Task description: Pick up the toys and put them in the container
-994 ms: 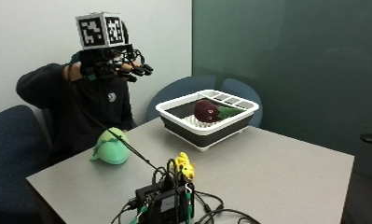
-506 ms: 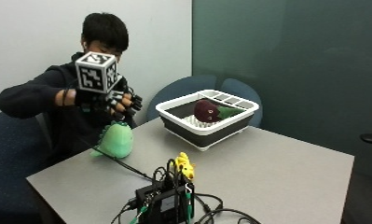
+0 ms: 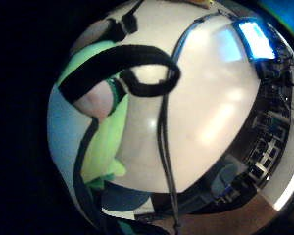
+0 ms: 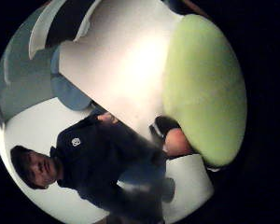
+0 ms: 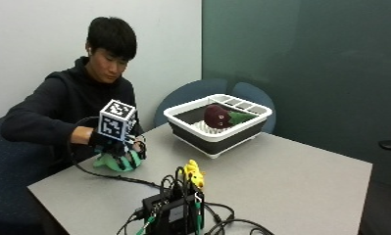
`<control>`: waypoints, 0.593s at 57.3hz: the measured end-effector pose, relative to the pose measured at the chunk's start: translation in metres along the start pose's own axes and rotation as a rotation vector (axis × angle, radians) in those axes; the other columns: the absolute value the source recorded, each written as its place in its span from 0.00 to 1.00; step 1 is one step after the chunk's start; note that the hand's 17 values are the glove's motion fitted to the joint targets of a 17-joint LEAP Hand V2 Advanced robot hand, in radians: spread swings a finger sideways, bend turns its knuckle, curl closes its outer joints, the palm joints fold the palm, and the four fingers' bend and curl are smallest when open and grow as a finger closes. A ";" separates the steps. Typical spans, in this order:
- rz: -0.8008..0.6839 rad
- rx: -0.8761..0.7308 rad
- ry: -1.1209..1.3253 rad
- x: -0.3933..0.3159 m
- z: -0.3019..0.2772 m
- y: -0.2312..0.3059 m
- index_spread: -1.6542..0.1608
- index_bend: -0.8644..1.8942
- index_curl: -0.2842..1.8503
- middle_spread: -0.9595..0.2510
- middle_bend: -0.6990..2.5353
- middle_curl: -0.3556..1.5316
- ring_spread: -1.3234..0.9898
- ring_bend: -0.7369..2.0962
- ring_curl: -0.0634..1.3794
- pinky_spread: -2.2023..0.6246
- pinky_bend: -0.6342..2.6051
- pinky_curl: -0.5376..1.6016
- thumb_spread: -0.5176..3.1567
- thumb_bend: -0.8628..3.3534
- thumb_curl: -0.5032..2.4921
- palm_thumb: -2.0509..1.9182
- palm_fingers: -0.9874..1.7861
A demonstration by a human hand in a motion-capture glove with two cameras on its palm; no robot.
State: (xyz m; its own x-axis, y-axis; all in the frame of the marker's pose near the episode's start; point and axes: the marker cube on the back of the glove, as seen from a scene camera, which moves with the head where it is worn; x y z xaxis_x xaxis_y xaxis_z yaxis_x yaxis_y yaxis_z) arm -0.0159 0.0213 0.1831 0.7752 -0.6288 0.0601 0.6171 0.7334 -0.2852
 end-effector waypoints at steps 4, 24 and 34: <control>-0.008 0.065 -0.025 0.002 0.000 -0.005 0.73 0.38 0.28 0.78 0.28 0.28 0.57 0.52 0.30 0.75 0.55 0.47 0.46 0.24 0.30 0.63 0.46; -0.055 0.312 -0.008 -0.040 -0.054 -0.014 0.68 0.51 0.39 0.60 0.47 0.42 0.41 0.65 0.43 0.65 0.51 0.47 0.32 0.27 0.40 0.72 0.74; -0.043 0.560 -0.057 -0.089 -0.160 -0.016 0.66 0.56 0.47 0.54 0.53 0.50 0.39 0.69 0.49 0.64 0.53 0.49 0.25 0.28 0.43 0.72 0.70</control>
State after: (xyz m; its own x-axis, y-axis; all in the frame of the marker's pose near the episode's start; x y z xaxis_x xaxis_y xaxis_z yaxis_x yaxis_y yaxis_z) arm -0.1169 0.0242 0.0297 0.7442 -0.6577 0.1161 0.6139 0.7421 0.2692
